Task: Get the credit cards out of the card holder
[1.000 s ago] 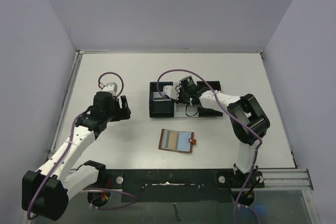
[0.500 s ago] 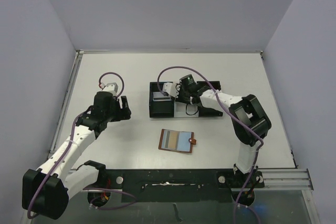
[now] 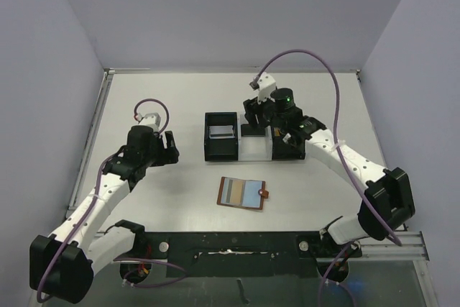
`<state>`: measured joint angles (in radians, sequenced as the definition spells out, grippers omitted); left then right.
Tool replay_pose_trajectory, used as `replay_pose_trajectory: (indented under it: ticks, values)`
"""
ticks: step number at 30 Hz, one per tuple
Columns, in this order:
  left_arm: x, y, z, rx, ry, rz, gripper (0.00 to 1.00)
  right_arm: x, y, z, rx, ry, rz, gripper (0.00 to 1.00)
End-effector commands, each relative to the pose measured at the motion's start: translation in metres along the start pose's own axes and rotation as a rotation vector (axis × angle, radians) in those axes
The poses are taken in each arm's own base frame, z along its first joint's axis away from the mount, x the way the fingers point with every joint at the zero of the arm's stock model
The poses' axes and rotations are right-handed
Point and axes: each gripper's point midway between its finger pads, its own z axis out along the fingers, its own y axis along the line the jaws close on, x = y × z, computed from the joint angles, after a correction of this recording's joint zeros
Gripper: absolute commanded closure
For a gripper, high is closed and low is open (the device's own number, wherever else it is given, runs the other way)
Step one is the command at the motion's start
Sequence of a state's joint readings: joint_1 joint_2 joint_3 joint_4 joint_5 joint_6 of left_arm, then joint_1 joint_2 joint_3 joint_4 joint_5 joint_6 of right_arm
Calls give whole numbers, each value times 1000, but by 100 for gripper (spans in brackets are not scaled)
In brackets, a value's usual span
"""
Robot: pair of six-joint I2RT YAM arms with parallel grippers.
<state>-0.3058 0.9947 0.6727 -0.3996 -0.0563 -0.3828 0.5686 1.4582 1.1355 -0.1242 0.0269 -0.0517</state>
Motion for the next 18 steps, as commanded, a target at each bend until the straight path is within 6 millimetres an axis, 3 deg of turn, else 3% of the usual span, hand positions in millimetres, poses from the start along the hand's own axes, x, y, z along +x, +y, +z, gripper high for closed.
replay_pose_trajectory:
  ticks: [1, 3, 8, 12, 15, 18]
  values:
    - [-30, -7, -9, 21, -103, 2, 28, 4, 9, -23, 3, 17, 457, 27]
    - [-31, -7, -9, 21, -107, 1, 28, 15, 12, -33, 11, -3, 546, 2]
    - [-30, -5, -8, 11, -100, -1, 27, 25, 30, -56, -92, -110, 770, 2]
    - [-30, -5, -8, 11, -98, -1, 27, 71, 62, -56, -79, 38, 914, 2]
    - [-29, -6, -7, 13, -95, -1, 27, 107, 97, -58, 32, 117, 901, 2]
    - [-29, -5, -7, 9, -91, -1, 27, 129, 117, -63, 131, 179, 887, 0]
